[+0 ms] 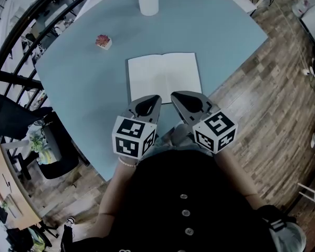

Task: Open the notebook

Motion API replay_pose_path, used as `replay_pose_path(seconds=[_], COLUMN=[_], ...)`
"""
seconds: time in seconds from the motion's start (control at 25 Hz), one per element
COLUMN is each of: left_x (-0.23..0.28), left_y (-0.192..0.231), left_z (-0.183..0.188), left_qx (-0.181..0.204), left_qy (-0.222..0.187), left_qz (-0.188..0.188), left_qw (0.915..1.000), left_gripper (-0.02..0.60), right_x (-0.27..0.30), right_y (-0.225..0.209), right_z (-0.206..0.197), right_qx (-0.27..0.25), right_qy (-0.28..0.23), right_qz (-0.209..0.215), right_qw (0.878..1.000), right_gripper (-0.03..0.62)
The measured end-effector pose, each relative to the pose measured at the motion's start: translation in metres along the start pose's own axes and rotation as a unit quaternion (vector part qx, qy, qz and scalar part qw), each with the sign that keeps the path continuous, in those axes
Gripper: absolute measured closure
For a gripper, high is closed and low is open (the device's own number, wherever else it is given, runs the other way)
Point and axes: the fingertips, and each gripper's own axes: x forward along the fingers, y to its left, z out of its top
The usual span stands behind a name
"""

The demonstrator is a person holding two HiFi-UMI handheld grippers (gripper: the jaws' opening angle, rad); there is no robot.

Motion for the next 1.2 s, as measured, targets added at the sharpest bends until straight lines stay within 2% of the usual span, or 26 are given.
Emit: replay_pose_path(seconds=[0.44,0.68,1.2], left_x=[0.0,-0.004,-0.007], left_y=[-0.001,-0.005,-0.006], left_z=[0.001,0.005,0.0], left_qx=[0.006,0.0,-0.003], left_qy=[0.003,-0.012,-0.014], left_qz=[-0.003,-0.02,-0.02], left_qw=[1.0,0.9997,0.9997], left_gripper=[0.565,0.565,0.565], right_x=[0.001,0.001,-0.001], right_y=[-0.002,-0.001,0.0], right_z=[-0.007,-0.01,-0.017], right_qx=[0.016,0.011,0.001], right_qy=[0.002,0.008,0.022], right_qz=[-0.005,-0.008,-0.015], right_qw=[1.0,1.0,1.0], right_gripper=[0.591,0.591,0.591])
